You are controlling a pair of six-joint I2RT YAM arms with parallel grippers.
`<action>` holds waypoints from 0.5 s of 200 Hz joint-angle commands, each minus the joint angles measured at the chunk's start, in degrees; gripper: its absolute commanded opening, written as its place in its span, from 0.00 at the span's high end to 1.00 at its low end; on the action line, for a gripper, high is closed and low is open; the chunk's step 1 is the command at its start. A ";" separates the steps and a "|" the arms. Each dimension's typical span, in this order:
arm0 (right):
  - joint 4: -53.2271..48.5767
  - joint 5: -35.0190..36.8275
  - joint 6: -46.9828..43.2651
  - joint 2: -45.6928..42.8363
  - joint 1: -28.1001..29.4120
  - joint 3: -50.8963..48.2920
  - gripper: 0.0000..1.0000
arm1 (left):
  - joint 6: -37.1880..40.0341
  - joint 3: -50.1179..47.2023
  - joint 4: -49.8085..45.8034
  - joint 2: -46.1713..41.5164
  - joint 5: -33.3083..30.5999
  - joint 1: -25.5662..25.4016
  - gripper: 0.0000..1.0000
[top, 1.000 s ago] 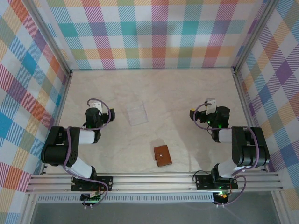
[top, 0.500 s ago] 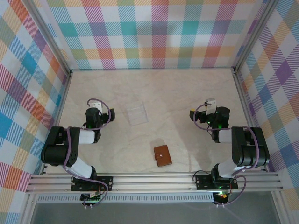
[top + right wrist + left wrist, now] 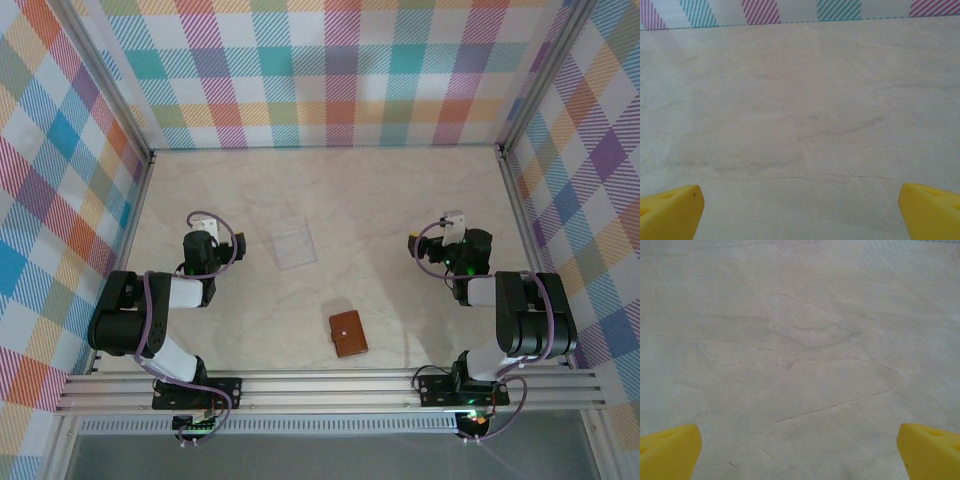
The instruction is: Take the credit cards out of the card holder
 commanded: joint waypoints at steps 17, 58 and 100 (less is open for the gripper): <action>1.56 1.40 1.06 0.28 -0.09 0.22 0.00 | 0.46 -0.45 2.22 -0.26 -0.51 -0.52 0.00; -5.18 4.36 2.29 -3.27 -0.07 2.51 0.00 | 0.75 3.92 -9.33 -4.77 -1.47 -1.30 0.00; -23.22 5.36 4.75 -7.62 -0.04 9.28 0.00 | -1.19 11.13 -26.33 -10.03 -4.59 -3.46 0.00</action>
